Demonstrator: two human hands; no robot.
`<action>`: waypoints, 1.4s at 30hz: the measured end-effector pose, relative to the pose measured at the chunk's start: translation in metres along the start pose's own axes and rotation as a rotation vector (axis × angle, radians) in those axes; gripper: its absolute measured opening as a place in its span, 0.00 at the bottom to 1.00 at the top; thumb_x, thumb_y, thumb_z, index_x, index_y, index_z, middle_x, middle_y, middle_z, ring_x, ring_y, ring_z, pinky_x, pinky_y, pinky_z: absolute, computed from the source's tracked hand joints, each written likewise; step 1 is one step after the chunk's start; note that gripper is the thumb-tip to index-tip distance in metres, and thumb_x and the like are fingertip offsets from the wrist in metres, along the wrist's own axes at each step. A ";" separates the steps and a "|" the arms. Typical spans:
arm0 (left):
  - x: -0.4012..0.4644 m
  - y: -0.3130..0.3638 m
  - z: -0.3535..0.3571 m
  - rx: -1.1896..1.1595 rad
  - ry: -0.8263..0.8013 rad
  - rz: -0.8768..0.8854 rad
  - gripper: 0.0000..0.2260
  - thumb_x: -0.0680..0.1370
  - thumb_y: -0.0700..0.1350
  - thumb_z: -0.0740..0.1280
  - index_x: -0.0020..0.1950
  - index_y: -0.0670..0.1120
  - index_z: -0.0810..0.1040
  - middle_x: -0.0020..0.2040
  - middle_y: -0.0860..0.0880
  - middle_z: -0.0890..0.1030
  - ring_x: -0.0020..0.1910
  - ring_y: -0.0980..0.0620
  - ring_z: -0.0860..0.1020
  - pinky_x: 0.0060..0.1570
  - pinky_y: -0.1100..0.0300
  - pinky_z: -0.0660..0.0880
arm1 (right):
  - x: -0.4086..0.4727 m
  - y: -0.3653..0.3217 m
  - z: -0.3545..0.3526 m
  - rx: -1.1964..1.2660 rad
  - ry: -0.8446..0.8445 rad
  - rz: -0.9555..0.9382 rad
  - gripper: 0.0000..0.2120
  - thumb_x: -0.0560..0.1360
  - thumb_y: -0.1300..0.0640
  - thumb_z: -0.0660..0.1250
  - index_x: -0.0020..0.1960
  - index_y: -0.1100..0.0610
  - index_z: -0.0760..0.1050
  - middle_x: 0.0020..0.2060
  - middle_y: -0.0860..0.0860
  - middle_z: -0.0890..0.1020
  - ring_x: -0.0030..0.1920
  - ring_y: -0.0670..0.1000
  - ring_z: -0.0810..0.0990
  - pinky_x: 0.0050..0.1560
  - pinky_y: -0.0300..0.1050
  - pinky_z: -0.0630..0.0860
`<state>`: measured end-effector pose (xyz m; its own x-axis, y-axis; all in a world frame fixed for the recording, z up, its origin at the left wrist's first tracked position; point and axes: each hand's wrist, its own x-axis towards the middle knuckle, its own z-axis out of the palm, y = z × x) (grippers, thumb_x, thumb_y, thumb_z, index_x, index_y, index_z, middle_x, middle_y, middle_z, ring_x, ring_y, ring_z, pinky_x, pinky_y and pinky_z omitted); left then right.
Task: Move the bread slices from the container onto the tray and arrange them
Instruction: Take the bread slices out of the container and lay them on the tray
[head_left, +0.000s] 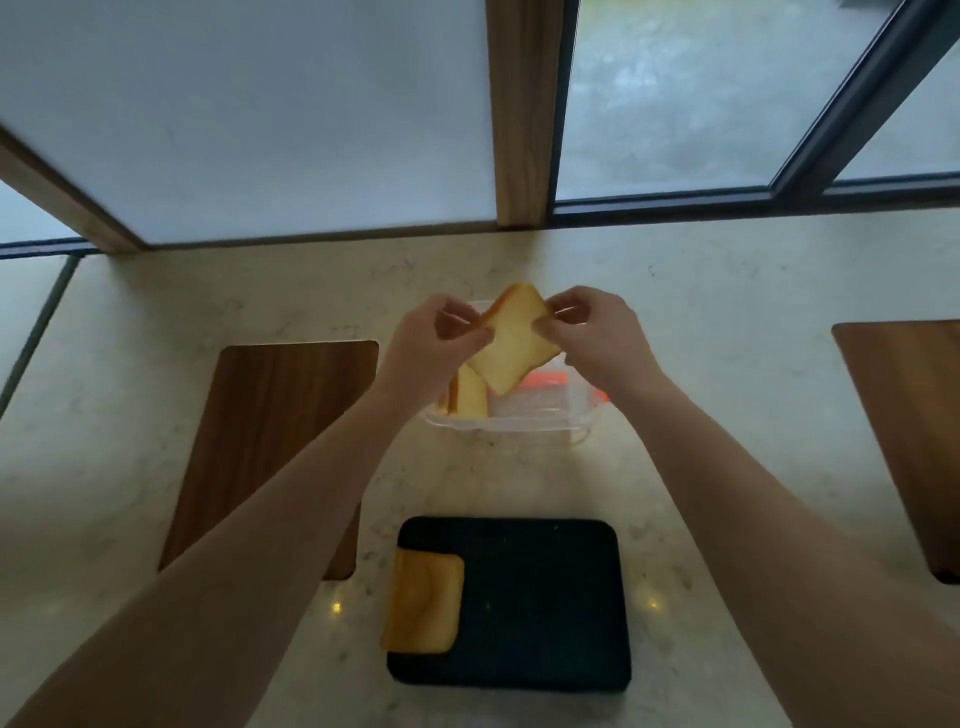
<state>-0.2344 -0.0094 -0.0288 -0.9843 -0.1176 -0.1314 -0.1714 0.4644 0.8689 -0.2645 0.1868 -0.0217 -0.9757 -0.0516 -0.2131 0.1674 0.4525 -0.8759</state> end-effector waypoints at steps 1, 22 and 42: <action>-0.013 0.005 -0.006 -0.105 0.004 -0.038 0.10 0.73 0.48 0.75 0.50 0.50 0.79 0.42 0.53 0.83 0.41 0.57 0.81 0.41 0.62 0.79 | -0.009 -0.004 -0.005 0.019 0.000 0.002 0.12 0.73 0.54 0.72 0.56 0.52 0.81 0.48 0.48 0.84 0.45 0.47 0.82 0.40 0.41 0.79; -0.239 -0.150 0.033 0.038 0.000 -0.491 0.07 0.76 0.46 0.72 0.53 0.49 0.81 0.46 0.56 0.80 0.44 0.62 0.78 0.36 0.72 0.70 | -0.211 0.153 0.113 0.162 -0.275 0.553 0.09 0.75 0.56 0.73 0.53 0.51 0.76 0.49 0.51 0.83 0.47 0.49 0.84 0.40 0.42 0.83; -0.033 0.004 0.021 0.188 0.013 -0.276 0.07 0.76 0.39 0.65 0.54 0.43 0.76 0.41 0.53 0.75 0.41 0.53 0.76 0.28 0.68 0.67 | 0.012 0.028 0.083 0.173 -0.250 0.344 0.04 0.74 0.65 0.65 0.47 0.61 0.78 0.42 0.57 0.79 0.44 0.55 0.79 0.50 0.51 0.79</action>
<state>-0.2034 0.0146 -0.0310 -0.8994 -0.2724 -0.3419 -0.4372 0.5670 0.6981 -0.2598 0.1250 -0.0843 -0.7988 -0.1474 -0.5833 0.5173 0.3266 -0.7910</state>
